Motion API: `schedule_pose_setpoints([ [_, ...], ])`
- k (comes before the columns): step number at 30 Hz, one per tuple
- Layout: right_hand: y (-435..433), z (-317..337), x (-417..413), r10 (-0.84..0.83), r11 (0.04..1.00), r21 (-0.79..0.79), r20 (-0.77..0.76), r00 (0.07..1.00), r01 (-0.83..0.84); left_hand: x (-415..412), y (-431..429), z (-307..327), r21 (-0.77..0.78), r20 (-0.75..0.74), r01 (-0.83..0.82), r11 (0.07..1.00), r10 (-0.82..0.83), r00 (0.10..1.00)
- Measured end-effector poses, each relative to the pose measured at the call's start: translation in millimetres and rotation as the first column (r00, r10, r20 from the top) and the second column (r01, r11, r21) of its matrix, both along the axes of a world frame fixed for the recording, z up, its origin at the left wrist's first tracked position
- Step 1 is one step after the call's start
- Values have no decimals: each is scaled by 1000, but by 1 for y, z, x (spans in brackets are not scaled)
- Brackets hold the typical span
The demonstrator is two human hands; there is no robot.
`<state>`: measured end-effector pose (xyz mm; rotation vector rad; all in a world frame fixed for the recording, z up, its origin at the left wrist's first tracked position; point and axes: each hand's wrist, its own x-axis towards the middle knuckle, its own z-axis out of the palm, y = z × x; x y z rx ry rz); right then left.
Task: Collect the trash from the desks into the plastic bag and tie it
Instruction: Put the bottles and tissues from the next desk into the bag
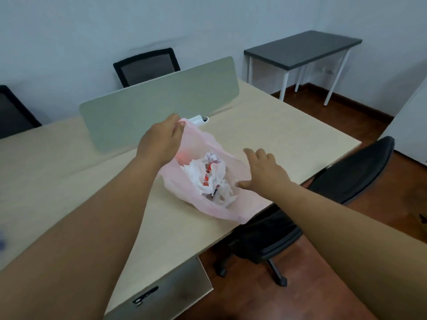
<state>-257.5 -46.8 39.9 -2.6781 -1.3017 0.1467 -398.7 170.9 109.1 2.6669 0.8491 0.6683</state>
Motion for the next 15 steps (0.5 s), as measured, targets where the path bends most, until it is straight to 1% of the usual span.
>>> schedule_pose_setpoints([
  [1, 12, -1, 1, -55, 998, 21, 2, 999, 55, -6, 0, 2, 9, 6, -18, 1000, 18, 1000],
  [3, 31, -6, 3, -145, 989, -3, -56, 988, 145, -18, 2, 5, 28, 10, -62, 998, 61, 998],
  [4, 40, -9, 6, -156, 988, -32, -90, 984, 154, -24, 4, 6, 36, 12, -88, 995, 88, 996],
  [5, 49, -11, 7, -132, 991, -42, -119, 984, 128, -32, 7, 7, 46, 14, -122, 992, 121, 993],
  [6, 59, -12, 8, -86, 996, -18, -151, 985, 84, -41, 10, 7, 55, 19, -160, 986, 159, 987],
  [8, 81, -10, 2, 10, 992, 122, -226, 974, 18, -66, 16, 5, 67, 28, -229, 971, 227, 973],
  [11, 116, 2, -21, 87, 941, 333, -389, 917, 52, -115, 24, 0, 85, 9, -330, 940, 330, 944],
  [15, 161, 18, -79, 199, 876, 474, -519, 832, 86, -196, 39, -6, 76, -36, -497, 864, 501, 865],
])
